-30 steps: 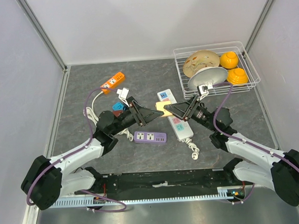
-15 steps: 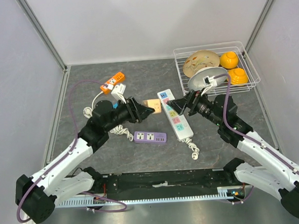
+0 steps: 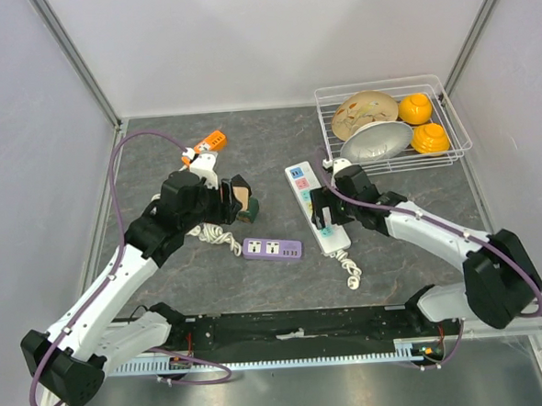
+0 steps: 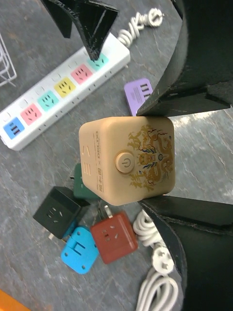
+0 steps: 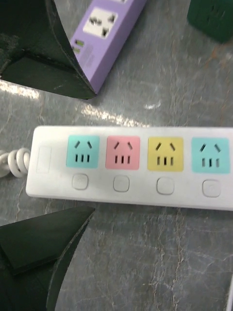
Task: Insert the plug
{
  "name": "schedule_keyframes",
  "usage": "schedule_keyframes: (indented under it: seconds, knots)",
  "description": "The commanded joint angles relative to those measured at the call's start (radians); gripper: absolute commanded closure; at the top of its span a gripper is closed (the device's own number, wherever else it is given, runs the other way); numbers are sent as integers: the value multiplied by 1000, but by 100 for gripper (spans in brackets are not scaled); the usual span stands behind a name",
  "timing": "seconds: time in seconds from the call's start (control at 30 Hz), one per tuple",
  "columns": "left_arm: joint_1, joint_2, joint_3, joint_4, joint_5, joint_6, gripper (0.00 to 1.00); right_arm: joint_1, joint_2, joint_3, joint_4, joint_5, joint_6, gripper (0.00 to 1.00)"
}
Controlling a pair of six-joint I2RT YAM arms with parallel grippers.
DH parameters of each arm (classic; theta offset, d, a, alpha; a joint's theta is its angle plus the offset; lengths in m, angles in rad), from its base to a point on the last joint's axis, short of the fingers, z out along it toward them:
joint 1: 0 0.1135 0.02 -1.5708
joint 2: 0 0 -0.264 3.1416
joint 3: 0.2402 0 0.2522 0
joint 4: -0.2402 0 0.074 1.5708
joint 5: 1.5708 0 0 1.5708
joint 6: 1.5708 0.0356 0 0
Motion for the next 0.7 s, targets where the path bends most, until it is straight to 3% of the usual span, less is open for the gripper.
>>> schedule_keyframes:
  seconds: [0.0,0.57,0.67]
  knots:
    - [6,-14,35,-16,-41,118,98,2,79,68,-9,68,-92,2]
    - [8,95,100,-28,-35,161,98,99,287,89,36,105,-162,2]
    - [8,120,120,-30,-26,172,98,130,294,83,39,90,-200,15]
